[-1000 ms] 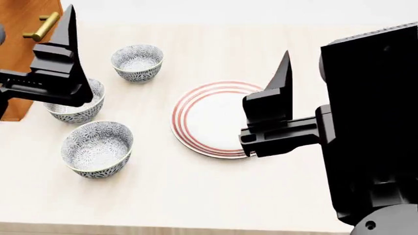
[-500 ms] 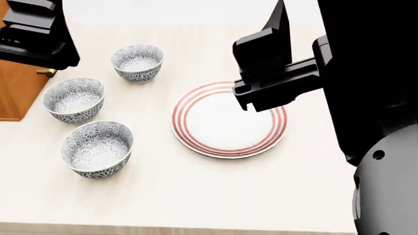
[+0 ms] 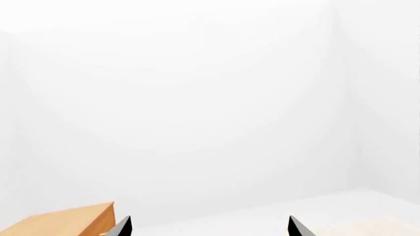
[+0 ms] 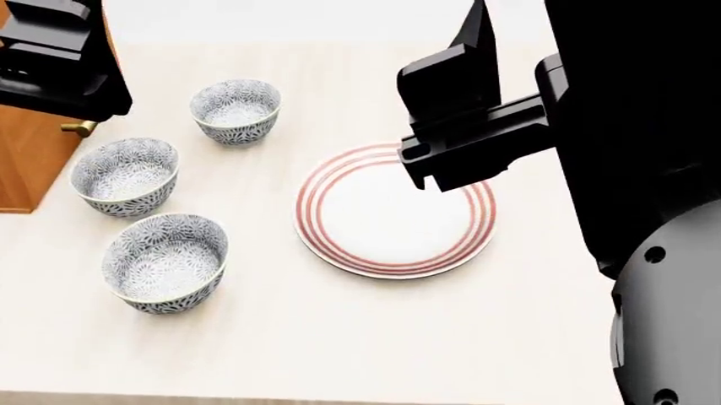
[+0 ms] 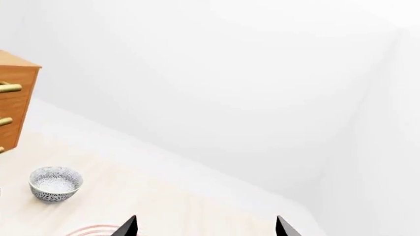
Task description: Put the bowl at the front on the plate.
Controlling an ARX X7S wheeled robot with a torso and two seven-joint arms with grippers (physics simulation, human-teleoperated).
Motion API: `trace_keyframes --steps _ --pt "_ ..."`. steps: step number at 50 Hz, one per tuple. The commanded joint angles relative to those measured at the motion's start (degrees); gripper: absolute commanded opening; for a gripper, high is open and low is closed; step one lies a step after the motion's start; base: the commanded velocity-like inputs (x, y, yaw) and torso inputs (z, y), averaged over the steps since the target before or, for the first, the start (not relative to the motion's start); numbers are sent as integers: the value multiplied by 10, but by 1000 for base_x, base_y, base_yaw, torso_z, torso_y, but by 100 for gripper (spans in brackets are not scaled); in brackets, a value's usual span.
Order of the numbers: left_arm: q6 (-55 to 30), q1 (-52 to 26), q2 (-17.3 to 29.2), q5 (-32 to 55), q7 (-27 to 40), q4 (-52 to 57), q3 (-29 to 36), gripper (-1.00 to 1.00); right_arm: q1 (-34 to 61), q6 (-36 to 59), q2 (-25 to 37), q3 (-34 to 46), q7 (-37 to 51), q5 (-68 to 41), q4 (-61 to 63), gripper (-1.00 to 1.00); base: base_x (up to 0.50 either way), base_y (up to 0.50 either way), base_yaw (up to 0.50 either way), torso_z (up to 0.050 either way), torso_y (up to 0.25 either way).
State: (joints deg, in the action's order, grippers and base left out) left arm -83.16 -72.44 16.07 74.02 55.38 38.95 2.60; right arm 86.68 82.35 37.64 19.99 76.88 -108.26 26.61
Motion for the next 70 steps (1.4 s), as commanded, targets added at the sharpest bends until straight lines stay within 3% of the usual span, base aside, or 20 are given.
trace_keyframes --steps 1,70 --pt "14 3 12 4 0 3 12 100 2 -9 5 9 -11 7 1 100 62 0 0 0 0" --pt "72 10 51 6 8 -5 55 100 15 -53 33 50 -28 15 9 100 63 0 0 0 0"
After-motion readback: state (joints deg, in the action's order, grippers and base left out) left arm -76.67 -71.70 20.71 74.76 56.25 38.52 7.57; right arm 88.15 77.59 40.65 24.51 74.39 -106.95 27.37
